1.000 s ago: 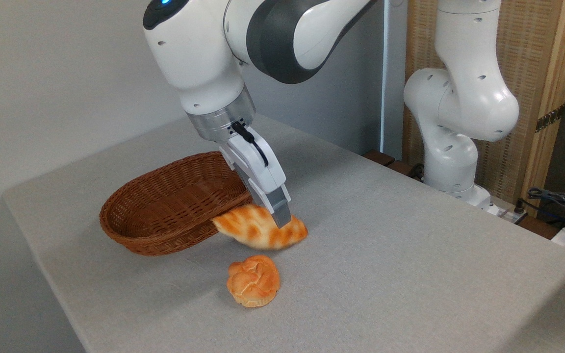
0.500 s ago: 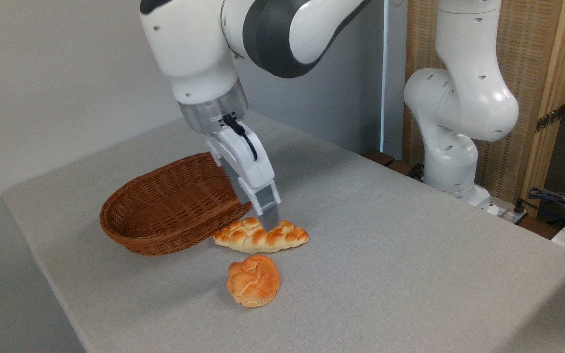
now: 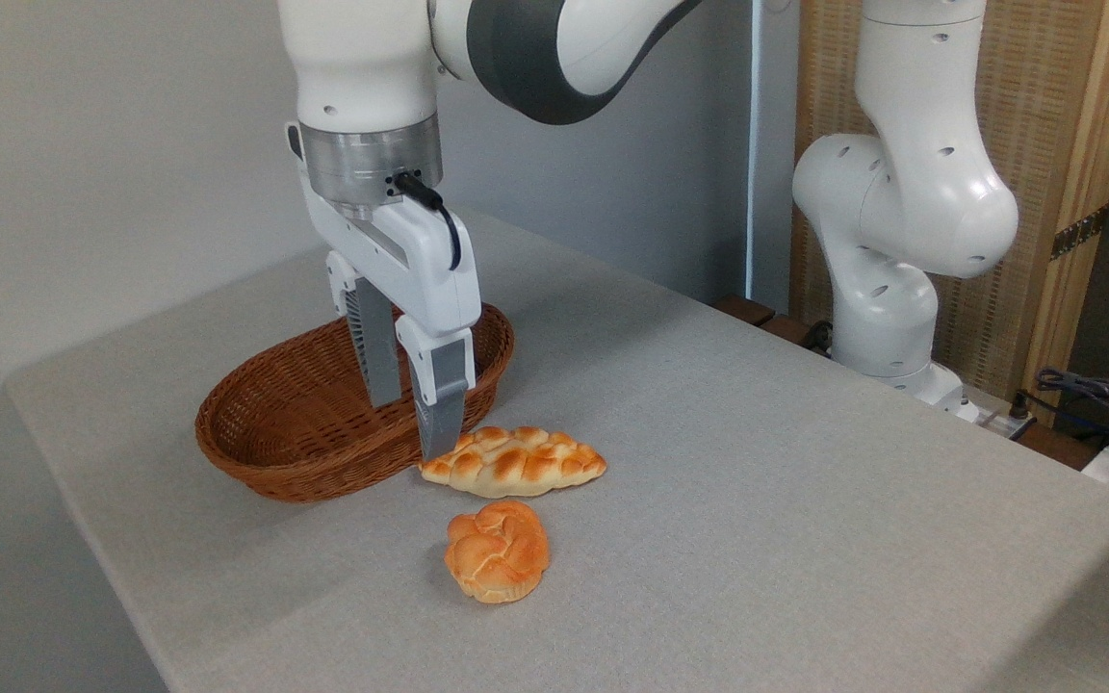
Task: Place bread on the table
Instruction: 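Open the gripper, release the croissant, and raise the gripper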
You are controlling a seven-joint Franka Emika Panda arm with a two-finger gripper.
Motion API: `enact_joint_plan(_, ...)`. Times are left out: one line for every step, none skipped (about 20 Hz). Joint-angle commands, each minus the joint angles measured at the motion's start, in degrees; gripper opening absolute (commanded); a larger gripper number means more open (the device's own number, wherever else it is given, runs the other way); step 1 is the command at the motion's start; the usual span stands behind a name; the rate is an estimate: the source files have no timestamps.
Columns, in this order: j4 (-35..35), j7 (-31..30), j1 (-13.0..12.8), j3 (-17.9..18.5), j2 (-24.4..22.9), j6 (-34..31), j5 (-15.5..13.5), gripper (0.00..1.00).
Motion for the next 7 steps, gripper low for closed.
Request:
enact_joint_plan(-0.05,-2.60,0.07,1.00,-0.56,1.08,0.90,1.00)
enact_joint_plan(-0.05,-3.03,0.07,1.52,-0.56,1.17,0.73,1.00)
enact_joint_plan(-0.05,-3.47,0.07,1.70,-0.56,1.26,0.72,1.00)
enact_joint_plan(-0.05,-4.87,0.07,1.79,-0.56,1.61,0.81,1.00)
enact_joint_plan(-0.05,-5.49,0.16,1.88,-0.56,1.96,0.81,1.00)
enact_joint_plan(-0.05,-5.93,0.25,1.88,-0.47,2.57,0.90,1.00)
enact_joint_plan(-0.14,-5.94,0.34,2.14,-0.47,2.58,0.81,1.00)
